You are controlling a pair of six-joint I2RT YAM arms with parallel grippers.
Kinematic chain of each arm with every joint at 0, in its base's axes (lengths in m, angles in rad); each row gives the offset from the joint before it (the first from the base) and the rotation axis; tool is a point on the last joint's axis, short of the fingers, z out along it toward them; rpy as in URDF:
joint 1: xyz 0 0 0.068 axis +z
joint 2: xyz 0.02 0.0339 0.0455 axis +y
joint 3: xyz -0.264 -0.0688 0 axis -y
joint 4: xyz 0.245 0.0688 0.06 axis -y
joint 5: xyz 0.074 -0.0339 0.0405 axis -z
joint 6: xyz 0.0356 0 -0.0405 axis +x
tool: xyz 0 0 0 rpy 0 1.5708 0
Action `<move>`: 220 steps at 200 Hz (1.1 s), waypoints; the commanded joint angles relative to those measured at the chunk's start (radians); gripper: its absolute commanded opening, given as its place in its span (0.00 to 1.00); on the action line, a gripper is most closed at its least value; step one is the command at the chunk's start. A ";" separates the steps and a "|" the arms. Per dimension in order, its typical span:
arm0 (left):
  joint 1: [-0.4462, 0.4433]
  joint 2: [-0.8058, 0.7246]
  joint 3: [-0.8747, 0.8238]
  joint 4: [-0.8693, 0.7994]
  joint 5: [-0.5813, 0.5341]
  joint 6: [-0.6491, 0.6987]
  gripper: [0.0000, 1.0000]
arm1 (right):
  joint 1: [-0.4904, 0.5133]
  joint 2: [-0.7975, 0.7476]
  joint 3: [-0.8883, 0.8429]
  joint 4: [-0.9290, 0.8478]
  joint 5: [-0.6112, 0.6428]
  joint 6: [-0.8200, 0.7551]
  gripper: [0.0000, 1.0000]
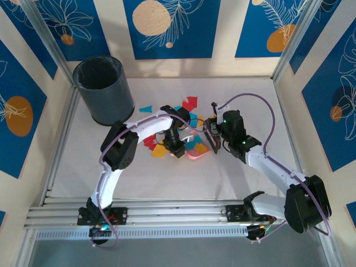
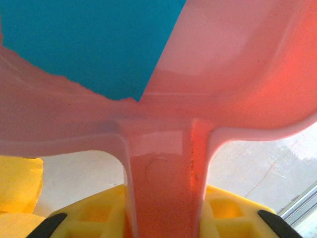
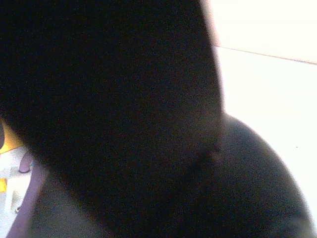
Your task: Sweep away the paper scraps from the table
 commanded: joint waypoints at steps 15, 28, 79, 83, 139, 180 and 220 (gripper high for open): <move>-0.013 -0.021 -0.017 -0.036 0.036 0.025 0.00 | 0.009 0.013 0.011 -0.013 -0.107 -0.016 0.00; -0.013 -0.021 -0.019 -0.034 0.039 0.024 0.00 | 0.009 0.008 0.008 0.000 -0.144 -0.014 0.00; -0.013 -0.022 -0.019 -0.033 0.043 0.023 0.00 | 0.007 -0.012 0.012 0.025 -0.204 -0.006 0.00; -0.013 -0.024 -0.018 -0.033 0.043 0.023 0.00 | 0.008 -0.014 0.011 0.026 -0.208 -0.006 0.00; -0.013 -0.033 -0.016 -0.026 0.036 0.023 0.00 | -0.002 -0.052 -0.008 0.052 -0.202 0.009 0.00; -0.011 -0.079 -0.035 0.011 0.000 0.009 0.00 | -0.006 -0.103 -0.027 0.041 -0.010 0.028 0.00; -0.005 -0.138 -0.047 0.034 -0.041 -0.006 0.00 | -0.042 -0.179 -0.045 0.003 0.069 0.069 0.00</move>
